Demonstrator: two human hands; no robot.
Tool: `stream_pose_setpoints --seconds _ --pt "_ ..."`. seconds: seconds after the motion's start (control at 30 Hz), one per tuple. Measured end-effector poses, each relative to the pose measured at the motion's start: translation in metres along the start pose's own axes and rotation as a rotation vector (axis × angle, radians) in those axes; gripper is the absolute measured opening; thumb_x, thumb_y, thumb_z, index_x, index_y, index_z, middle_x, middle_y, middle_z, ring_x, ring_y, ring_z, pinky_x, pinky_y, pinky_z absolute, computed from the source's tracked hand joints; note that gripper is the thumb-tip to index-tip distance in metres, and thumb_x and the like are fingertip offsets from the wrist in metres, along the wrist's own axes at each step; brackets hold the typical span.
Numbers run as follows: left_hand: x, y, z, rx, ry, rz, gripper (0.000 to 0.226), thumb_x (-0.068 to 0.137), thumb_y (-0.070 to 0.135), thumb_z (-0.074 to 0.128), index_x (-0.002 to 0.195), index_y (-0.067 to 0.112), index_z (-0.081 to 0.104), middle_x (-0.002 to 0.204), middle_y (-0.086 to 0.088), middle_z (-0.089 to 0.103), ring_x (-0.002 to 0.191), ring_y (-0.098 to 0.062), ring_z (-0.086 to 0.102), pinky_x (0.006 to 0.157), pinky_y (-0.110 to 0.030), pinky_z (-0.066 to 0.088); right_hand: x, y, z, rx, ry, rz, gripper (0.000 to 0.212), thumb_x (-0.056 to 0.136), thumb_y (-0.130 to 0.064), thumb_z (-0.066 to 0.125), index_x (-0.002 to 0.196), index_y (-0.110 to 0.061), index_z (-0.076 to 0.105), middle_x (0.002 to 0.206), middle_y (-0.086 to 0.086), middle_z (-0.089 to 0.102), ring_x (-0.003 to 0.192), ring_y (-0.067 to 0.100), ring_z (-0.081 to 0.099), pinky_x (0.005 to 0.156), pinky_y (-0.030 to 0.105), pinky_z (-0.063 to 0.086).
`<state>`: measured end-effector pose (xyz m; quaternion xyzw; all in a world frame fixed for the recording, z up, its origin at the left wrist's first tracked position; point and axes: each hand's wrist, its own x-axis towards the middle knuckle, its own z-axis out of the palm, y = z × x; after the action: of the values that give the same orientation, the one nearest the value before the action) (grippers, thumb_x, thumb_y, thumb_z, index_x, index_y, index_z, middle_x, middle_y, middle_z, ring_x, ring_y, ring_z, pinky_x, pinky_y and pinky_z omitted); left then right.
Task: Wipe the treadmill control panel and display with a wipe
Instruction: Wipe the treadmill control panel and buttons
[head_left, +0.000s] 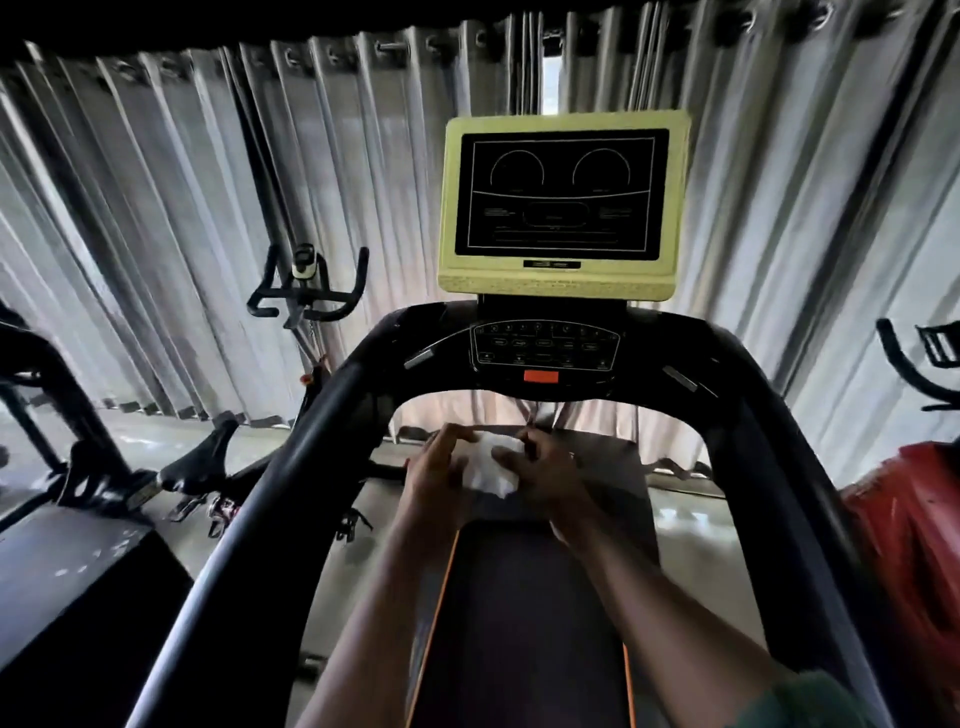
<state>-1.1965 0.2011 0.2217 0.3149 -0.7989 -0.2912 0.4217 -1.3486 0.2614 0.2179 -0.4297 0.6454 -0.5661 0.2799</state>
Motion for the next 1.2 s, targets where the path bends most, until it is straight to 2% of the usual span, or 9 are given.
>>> stream_pose_setpoints --seconds 0.07,0.2,0.37,0.5,0.57,0.7,0.83,1.07,1.2 --pt "0.025 -0.025 0.008 -0.018 -0.015 -0.032 0.038 0.073 0.026 0.047 0.107 0.021 0.062 0.093 0.004 0.062 0.079 -0.006 0.058 0.072 -0.027 0.049 0.036 0.006 0.010 0.008 0.050 -0.009 0.021 0.092 -0.015 0.071 0.103 0.001 0.065 0.097 0.022 0.073 0.088 0.032 0.069 0.080 0.049 0.055" --pt "0.099 -0.081 0.025 -0.072 -0.064 -0.032 0.042 0.074 0.008 0.051 0.110 0.029 0.059 0.096 0.005 0.059 0.081 -0.015 0.059 0.070 -0.042 0.053 0.124 0.022 0.029 -0.053 0.097 -0.080 0.011 0.091 -0.020 0.072 0.090 -0.017 0.062 0.082 -0.002 0.067 0.072 0.001 0.062 0.064 0.013 0.047" --pt "0.200 -0.137 0.035 -0.191 -0.112 -0.034 0.048 0.071 0.027 0.070 0.116 0.036 0.058 0.086 0.004 0.062 0.068 0.000 0.057 0.060 -0.014 0.045 0.236 0.038 0.058 -0.100 0.101 -0.029 0.010 0.094 -0.020 0.069 0.099 -0.013 0.074 0.091 0.001 0.075 0.085 0.015 0.069 0.073 0.027 0.053" --pt "0.286 -0.177 0.039 -0.100 -0.094 -0.101 0.046 0.073 0.035 0.060 0.118 0.023 0.059 0.075 0.012 0.062 0.068 0.000 0.058 0.064 -0.027 0.047 0.320 0.038 0.077 -0.125 0.142 0.003 0.021 0.099 -0.015 0.061 0.110 -0.002 0.072 0.105 0.015 0.074 0.101 0.031 0.070 0.091 0.047 0.054" --pt "0.323 -0.192 0.048 -0.089 -0.081 -0.146 0.044 0.075 0.037 0.055 0.116 0.020 0.061 0.075 0.013 0.064 0.072 -0.006 0.062 0.068 -0.028 0.050 0.353 0.042 0.079 -0.230 0.196 0.006 0.023 0.100 -0.015 0.059 0.113 -0.001 0.072 0.109 0.017 0.074 0.106 0.033 0.068 0.096 0.035 0.050" --pt "0.379 -0.237 0.070 0.170 -0.125 -0.183 0.046 0.087 0.016 0.067 0.131 0.013 0.056 0.118 -0.006 0.065 0.112 -0.031 0.057 0.094 -0.041 0.046 0.396 0.052 0.068 -0.388 0.416 -0.061 0.028 0.098 -0.006 0.059 0.123 -0.007 0.071 0.121 0.010 0.073 0.116 0.025 0.067 0.097 0.024 0.045" --pt "0.406 -0.278 0.089 0.480 -0.623 -0.302 0.090 0.079 0.036 0.076 0.153 0.022 0.028 0.149 -0.006 0.040 0.134 -0.033 0.039 0.108 -0.049 0.036 0.427 0.070 0.056 -0.633 0.604 -0.206 0.053 0.087 0.010 0.054 0.137 -0.007 0.060 0.144 0.010 0.058 0.140 0.025 0.049 0.115 0.038 0.039" --pt "0.428 -0.314 0.107 0.532 -0.601 -0.284 0.042 0.067 0.033 0.072 0.105 0.032 0.054 0.098 -0.001 0.070 0.095 -0.029 0.067 0.075 -0.038 0.054 0.401 0.136 0.101 -1.071 0.046 -0.340 0.066 0.099 -0.015 0.040 0.159 -0.006 0.015 0.168 0.008 0.013 0.157 0.021 0.009 0.124 0.043 0.025" --pt "0.435 -0.325 0.107 0.493 -0.643 -0.326 0.050 0.055 0.042 0.072 0.102 0.033 0.059 0.086 0.006 0.067 0.085 -0.022 0.067 0.064 -0.028 0.046 0.415 0.132 0.102 -1.061 0.147 -0.201 0.064 0.105 -0.035 0.027 0.161 -0.011 0.006 0.170 0.004 0.004 0.157 0.016 -0.002 0.127 0.040 0.013"
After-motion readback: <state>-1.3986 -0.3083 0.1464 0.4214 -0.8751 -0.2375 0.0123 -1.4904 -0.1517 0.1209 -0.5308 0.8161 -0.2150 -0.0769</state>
